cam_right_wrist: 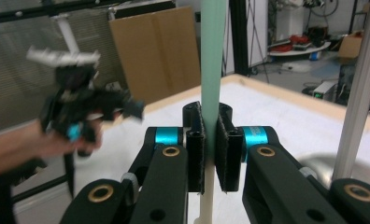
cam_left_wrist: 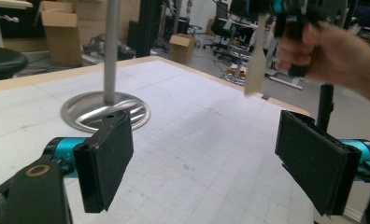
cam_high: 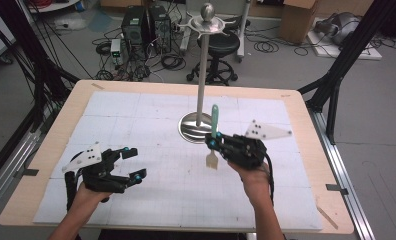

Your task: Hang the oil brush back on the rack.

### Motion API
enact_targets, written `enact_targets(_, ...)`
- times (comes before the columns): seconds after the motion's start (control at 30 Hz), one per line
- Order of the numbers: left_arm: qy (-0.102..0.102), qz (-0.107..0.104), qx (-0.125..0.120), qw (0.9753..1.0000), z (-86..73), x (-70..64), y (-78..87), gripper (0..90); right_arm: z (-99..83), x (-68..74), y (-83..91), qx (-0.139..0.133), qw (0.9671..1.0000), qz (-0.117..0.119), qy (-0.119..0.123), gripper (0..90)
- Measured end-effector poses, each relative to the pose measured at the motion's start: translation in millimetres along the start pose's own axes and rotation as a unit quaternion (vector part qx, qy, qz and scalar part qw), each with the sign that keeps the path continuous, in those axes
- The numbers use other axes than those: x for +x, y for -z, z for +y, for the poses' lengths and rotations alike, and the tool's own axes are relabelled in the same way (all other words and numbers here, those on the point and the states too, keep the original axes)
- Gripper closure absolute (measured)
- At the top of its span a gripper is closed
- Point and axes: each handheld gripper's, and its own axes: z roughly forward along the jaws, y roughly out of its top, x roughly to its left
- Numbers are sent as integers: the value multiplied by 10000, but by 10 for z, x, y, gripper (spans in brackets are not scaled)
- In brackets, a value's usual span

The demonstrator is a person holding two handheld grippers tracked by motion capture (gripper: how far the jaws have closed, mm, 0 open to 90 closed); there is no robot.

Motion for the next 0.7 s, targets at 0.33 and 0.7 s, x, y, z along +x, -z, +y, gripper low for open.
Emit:
enact_targets(0.33,-36,97,-111,9999,-44,40,126,206,825,-172,-520,-58,9997,-118,210,844)
enact_targets(0.7,-26,30,-98,9999,-60,22,105,212,1064,-368,-640,-172,9998,-94,-108,843)
